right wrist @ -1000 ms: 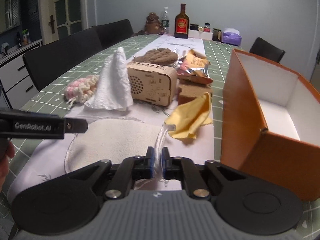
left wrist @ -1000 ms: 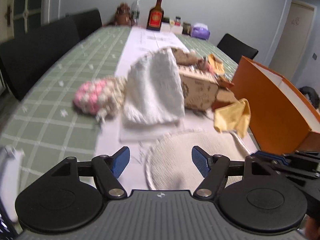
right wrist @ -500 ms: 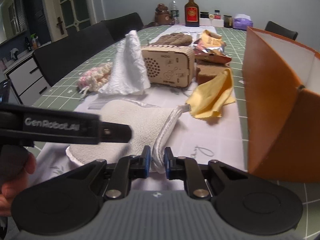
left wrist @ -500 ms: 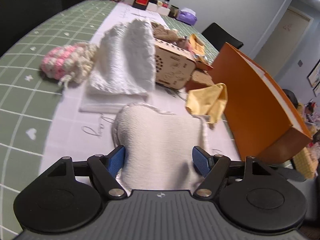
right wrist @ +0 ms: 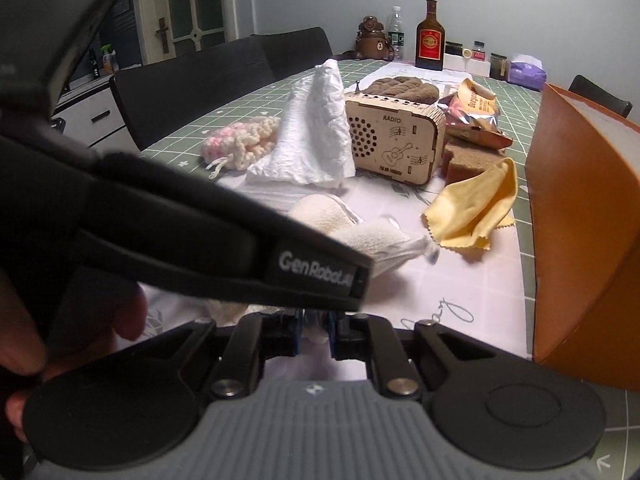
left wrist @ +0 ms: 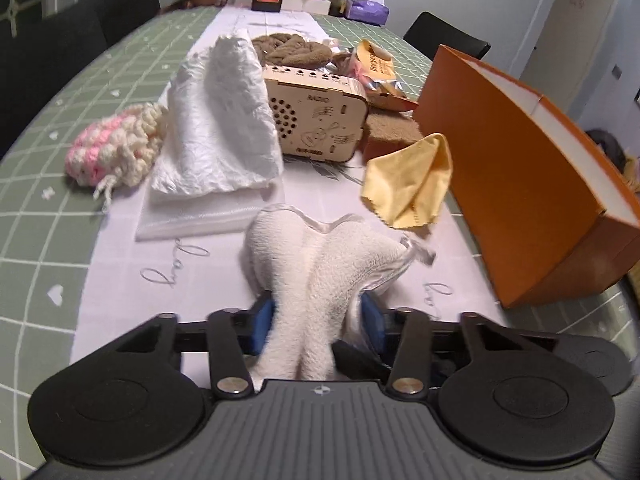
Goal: Organize soft objects
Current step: 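Lift the beige pad with the left gripper while the right gripper grasps the white cloth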
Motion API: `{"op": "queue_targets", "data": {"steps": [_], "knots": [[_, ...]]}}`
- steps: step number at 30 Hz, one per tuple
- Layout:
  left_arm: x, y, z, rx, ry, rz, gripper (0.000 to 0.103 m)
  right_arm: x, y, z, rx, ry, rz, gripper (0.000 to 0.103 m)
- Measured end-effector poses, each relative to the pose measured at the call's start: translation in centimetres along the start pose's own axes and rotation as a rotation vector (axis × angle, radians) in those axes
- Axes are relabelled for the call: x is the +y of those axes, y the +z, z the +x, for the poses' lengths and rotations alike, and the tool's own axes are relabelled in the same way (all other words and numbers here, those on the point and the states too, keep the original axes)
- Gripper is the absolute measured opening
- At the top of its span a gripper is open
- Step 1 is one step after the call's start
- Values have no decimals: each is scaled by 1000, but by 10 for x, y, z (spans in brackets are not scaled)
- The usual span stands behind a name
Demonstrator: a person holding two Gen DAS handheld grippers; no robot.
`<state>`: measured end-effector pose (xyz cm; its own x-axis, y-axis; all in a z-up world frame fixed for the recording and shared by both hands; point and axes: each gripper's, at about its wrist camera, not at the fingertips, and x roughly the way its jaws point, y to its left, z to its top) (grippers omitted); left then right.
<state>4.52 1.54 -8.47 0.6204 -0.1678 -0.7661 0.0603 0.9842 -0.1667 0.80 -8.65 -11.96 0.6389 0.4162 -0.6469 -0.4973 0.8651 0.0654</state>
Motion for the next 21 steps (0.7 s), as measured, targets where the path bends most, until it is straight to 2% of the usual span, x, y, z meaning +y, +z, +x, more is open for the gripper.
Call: {"op": "queue_targets", "data": {"steps": [2,5,7,14,16,19,21], "knots": [[2,-2,-1,-16,11,5,33,-1,0,-2,-2,7,-4,14],[9,-3,-4,-34,-8,-26,26,-1,1,-4,-3,8,-7,16],[14,-5,-8,-50,-8,-44,25,-1,2,-7,-8,8,-12,29],[48,1,-41,-159,49,-113,25,-13,15,-13,-53,-50,-10,42],[57,6,-51,-209,76,-140,25,-15,27,-6,-64,-57,-2,55],[70,18,-58,-273,136,-174,25,-14,48,11,-99,-66,-6,63],[81,26,-53,-274,173,-198,25,-10,62,27,-114,-60,-13,63]]}}
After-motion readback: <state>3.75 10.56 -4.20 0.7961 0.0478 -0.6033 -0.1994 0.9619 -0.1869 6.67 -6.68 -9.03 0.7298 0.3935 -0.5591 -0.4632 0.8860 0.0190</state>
